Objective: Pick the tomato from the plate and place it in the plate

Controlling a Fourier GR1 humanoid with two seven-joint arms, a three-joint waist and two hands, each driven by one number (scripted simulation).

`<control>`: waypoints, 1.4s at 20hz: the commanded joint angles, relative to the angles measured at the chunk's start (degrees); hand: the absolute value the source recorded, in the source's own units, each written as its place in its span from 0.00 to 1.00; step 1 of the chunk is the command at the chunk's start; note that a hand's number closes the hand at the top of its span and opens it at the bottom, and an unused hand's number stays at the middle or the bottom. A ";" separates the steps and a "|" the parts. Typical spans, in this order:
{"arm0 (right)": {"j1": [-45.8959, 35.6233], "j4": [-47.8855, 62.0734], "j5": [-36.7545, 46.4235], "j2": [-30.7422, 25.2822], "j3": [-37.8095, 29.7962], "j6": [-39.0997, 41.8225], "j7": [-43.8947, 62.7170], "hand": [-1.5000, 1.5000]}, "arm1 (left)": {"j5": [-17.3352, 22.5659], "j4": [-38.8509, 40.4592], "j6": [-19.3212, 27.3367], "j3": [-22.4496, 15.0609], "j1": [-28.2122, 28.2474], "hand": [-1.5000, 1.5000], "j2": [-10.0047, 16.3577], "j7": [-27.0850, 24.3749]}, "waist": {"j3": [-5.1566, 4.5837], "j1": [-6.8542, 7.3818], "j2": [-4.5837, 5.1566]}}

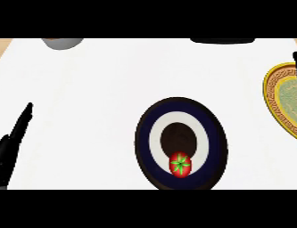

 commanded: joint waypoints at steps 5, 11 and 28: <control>8.19 17.57 -13.39 8.30 10.07 6.29 24.45 0.00 | 2.30 -6.94 -5.31 -2.44 -8.84 0.50 -2.28 -3.57 | -0.47 0.86 2.72; -1.42 21.34 5.46 -7.26 25.87 15.84 40.44 0.00 | 6.38 -8.24 -11.29 -6.51 -14.70 0.50 -5.71 -1.31 | -1.03 3.00 1.53; -30.86 30.18 -5.34 8.32 28.06 27.64 85.61 0.00 | 8.88 -2.55 -15.95 -1.28 -18.48 0.50 -5.88 0.10 | -0.65 -0.49 0.08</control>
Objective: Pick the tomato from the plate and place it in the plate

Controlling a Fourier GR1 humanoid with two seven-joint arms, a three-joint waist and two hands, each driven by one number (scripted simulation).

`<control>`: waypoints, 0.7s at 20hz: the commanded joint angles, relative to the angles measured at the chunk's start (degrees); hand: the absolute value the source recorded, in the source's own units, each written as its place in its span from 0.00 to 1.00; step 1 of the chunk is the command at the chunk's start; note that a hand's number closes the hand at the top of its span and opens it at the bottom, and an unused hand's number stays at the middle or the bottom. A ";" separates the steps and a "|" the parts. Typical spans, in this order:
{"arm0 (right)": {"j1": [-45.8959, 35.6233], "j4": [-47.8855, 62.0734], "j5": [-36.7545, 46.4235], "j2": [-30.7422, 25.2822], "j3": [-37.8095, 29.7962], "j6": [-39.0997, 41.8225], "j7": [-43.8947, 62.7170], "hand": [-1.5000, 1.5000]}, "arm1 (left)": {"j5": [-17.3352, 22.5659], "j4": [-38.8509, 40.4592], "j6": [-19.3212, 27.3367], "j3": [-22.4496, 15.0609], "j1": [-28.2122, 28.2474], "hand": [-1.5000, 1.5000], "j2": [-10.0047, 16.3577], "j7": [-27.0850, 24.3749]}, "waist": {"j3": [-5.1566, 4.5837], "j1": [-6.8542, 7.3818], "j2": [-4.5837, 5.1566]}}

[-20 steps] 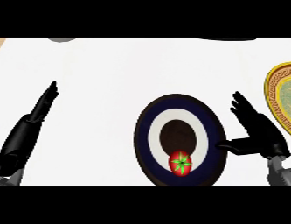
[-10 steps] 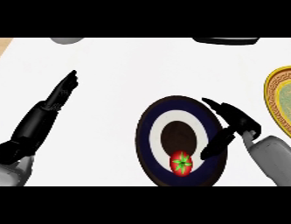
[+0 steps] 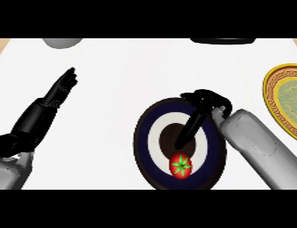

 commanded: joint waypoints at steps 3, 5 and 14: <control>-4.79 5.35 -11.85 -0.14 -2.32 8.61 14.72 0.00 | 1.46 -2.53 -1.35 2.19 1.01 0.50 1.67 1.93 | 0.06 0.23 -0.24; -8.26 7.74 -12.87 2.06 -0.15 7.43 17.35 0.00 | 0.04 0.44 -1.67 1.15 1.41 0.50 0.51 -0.87 | -0.03 0.31 0.03; -13.44 16.95 -17.55 -4.84 2.01 10.33 15.95 0.00 | -0.66 -2.77 -1.12 1.88 0.63 0.50 -0.21 1.70 | 0.07 0.06 -0.01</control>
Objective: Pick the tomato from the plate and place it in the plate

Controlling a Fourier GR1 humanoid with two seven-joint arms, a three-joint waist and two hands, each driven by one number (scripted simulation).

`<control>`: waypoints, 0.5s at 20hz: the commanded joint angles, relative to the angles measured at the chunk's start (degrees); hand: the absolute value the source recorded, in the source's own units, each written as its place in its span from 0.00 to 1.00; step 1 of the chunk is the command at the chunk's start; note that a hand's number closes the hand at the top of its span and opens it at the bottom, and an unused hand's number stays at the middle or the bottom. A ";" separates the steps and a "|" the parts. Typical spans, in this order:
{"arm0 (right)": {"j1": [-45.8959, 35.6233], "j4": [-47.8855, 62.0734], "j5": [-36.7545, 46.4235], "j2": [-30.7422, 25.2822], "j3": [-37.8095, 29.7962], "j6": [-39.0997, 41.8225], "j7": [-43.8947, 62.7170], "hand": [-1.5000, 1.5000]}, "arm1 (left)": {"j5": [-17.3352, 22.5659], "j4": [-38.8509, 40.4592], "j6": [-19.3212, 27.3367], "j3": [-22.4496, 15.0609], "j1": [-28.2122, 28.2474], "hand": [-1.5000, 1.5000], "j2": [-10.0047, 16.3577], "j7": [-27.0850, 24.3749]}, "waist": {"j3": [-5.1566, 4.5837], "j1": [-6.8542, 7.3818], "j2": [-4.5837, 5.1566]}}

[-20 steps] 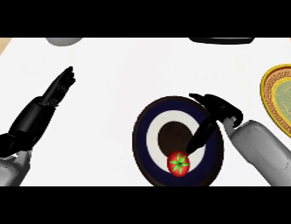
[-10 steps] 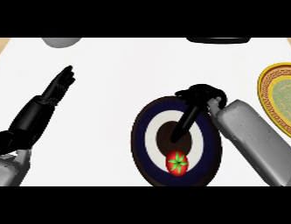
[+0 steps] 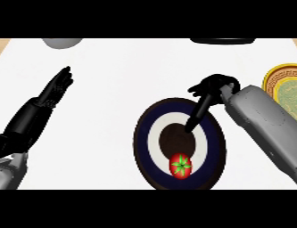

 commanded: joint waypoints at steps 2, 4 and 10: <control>-2.83 6.15 -1.45 0.00 0.80 5.21 8.48 0.00 | -0.68 -0.32 -0.46 0.24 0.32 0.50 -0.47 0.99 | 0.05 -0.05 0.09; -4.05 6.84 -3.18 0.94 0.86 5.64 8.99 0.00 | 0.07 1.20 -1.66 1.57 -2.20 0.50 -0.20 1.84 | 0.04 -0.50 0.09; -2.90 9.19 -5.15 2.83 4.37 7.09 7.13 0.00 | -1.07 1.19 -0.55 1.04 -3.25 0.50 -2.68 3.13 | 0.05 -0.38 0.11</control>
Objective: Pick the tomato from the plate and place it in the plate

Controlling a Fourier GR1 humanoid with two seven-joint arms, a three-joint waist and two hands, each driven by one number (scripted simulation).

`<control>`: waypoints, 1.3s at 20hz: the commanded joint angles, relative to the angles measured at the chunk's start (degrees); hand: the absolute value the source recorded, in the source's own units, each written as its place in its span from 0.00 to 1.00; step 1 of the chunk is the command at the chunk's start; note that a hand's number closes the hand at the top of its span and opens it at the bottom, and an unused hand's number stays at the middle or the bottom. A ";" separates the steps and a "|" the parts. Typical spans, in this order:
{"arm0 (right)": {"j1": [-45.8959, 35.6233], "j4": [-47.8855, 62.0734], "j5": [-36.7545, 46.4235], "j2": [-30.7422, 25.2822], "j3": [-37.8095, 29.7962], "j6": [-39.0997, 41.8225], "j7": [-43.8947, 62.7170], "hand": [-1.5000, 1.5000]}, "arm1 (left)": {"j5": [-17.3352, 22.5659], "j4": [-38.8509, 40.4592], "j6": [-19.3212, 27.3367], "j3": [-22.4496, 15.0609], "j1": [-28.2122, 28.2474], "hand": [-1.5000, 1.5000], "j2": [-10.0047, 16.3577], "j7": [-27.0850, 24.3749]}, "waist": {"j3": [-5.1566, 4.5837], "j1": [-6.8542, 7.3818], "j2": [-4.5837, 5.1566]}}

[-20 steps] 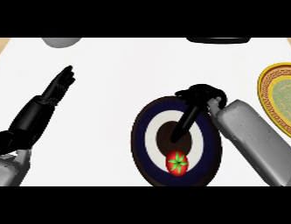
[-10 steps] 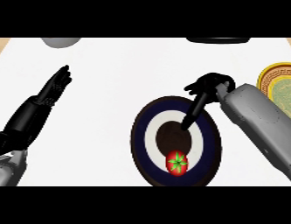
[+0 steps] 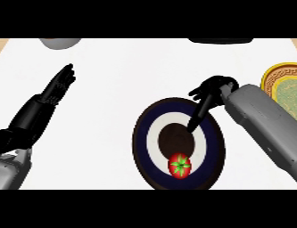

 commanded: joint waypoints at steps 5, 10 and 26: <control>0.96 -0.68 -2.76 3.64 4.46 4.17 9.61 0.00 | -2.78 1.96 1.18 -0.92 1.24 0.50 -3.25 -1.66 | -0.02 -0.61 -0.13; 2.14 0.78 -5.28 1.79 5.77 6.10 9.41 0.00 | -0.75 0.57 -3.32 2.87 3.91 0.50 1.34 -3.18 | -0.01 0.31 -0.02; 8.89 -7.73 -8.54 6.53 15.33 -0.97 8.70 0.00 | -3.09 1.35 -2.44 2.39 1.66 0.50 -2.64 -2.29 | -0.03 -0.52 -0.17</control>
